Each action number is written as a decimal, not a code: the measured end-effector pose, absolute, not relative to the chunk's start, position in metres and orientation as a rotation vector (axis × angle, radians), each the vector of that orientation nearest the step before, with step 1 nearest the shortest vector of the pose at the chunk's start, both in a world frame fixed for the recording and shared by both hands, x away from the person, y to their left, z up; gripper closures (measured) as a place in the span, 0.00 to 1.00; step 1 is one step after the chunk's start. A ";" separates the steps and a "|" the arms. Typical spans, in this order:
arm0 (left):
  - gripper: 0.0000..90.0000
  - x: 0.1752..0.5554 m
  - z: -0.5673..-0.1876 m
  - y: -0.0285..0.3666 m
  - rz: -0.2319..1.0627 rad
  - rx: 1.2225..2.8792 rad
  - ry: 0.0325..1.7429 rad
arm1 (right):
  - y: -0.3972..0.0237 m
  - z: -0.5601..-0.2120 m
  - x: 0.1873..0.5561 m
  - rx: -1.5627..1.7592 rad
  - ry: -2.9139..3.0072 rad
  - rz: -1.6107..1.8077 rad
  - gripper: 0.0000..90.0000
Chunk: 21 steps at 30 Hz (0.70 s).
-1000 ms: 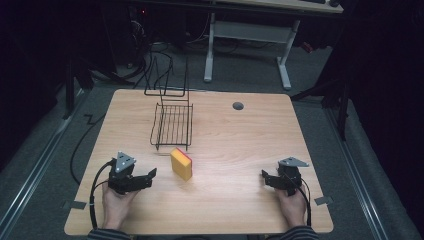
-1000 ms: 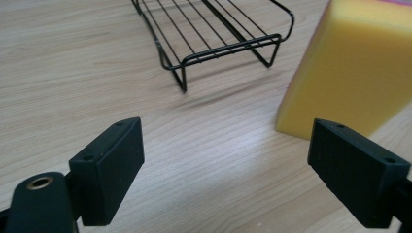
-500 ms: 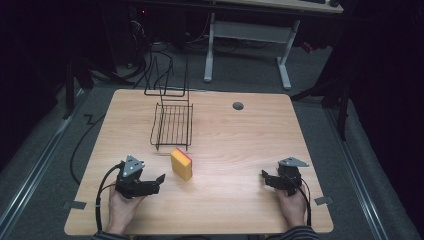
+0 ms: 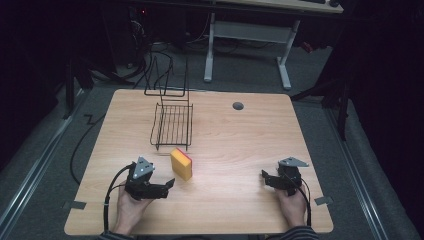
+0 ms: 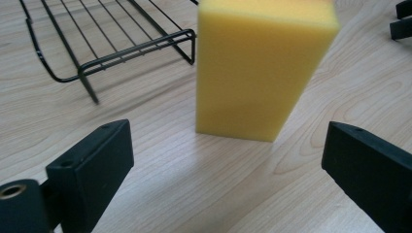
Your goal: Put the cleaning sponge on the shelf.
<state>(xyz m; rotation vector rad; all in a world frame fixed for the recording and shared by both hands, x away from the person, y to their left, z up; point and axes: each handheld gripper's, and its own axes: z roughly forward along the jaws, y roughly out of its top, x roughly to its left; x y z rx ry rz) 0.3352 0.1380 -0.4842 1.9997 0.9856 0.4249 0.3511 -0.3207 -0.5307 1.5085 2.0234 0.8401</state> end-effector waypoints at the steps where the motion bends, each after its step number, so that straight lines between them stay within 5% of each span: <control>1: 0.05 0.335 -0.484 0.136 0.416 2.005 0.980 | -0.321 -0.531 0.351 1.505 2.024 0.841 0.27; 21: 0.00 0.346 -0.487 0.115 0.389 2.023 0.968 | -0.321 -0.531 0.351 1.506 2.024 0.841 0.27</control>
